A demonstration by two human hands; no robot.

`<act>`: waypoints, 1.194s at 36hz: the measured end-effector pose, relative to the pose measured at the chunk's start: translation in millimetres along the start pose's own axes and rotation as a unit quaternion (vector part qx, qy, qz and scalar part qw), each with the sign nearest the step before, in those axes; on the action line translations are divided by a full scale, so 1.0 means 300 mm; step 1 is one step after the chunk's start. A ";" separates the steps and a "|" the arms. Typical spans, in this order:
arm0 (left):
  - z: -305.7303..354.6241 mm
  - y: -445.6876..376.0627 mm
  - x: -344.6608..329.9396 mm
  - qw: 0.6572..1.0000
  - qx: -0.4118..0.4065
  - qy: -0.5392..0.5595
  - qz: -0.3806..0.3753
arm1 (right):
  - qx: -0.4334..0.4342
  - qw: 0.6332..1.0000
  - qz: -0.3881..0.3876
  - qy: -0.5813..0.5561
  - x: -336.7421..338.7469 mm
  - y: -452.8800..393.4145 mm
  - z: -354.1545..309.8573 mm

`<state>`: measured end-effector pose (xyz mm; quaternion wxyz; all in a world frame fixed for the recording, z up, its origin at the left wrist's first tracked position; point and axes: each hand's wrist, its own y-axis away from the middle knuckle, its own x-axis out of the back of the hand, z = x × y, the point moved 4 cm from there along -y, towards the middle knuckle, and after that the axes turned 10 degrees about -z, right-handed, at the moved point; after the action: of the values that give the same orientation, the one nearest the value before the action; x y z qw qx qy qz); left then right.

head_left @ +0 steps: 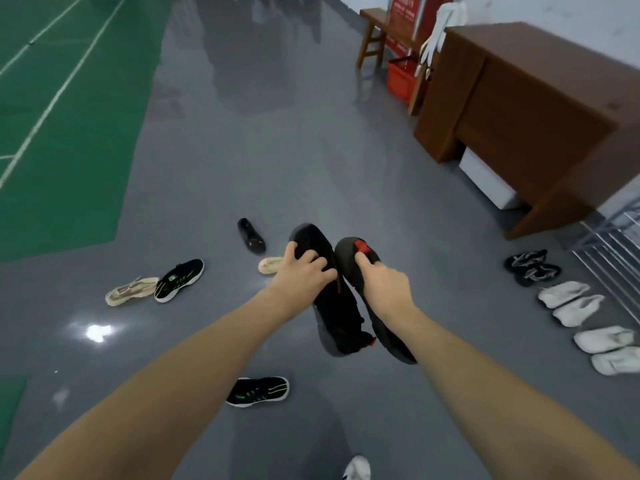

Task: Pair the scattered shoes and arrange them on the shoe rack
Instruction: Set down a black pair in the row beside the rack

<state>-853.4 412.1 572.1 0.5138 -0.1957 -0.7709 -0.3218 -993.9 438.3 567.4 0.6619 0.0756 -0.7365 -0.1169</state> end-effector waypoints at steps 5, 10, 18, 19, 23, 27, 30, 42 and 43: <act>0.179 -0.272 0.147 0.999 -0.034 0.007 0.008 | -0.043 0.999 0.007 0.000 0.068 -0.053 0.333; 0.331 -0.494 0.255 0.995 -0.096 -0.004 0.027 | -0.095 0.995 0.012 -0.011 0.098 -0.076 0.609; 0.547 -0.852 0.379 0.990 -0.141 0.002 0.016 | -0.183 0.982 0.003 -0.037 0.093 -0.126 1.023; 0.555 -0.881 0.389 0.990 -0.137 0.014 0.010 | -0.190 0.981 0.005 -0.040 0.097 -0.135 1.051; 0.628 -1.072 0.464 0.989 -0.148 0.022 0.008 | -0.212 0.976 0.008 -0.040 0.101 -0.201 1.227; 0.691 -1.255 0.551 0.980 -0.199 -0.021 0.024 | -0.232 0.972 0.001 -0.042 0.128 -0.295 1.405; 0.738 -1.390 0.626 0.970 -0.230 -0.066 0.033 | -0.242 0.969 -0.003 -0.043 0.160 -0.364 1.536; 1.001 -1.855 0.775 0.931 -0.312 -0.102 0.158 | -0.256 0.966 -0.022 -0.027 0.170 -0.531 2.029; 1.026 -1.889 0.777 0.932 -0.312 -0.098 0.158 | -0.253 0.967 -0.024 -0.021 0.163 -0.541 2.067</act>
<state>-1509.0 214.0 537.1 0.3928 -0.4961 -0.6374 -0.4398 -1622.0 314.1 510.2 0.6412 -0.0791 -0.6944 -0.3169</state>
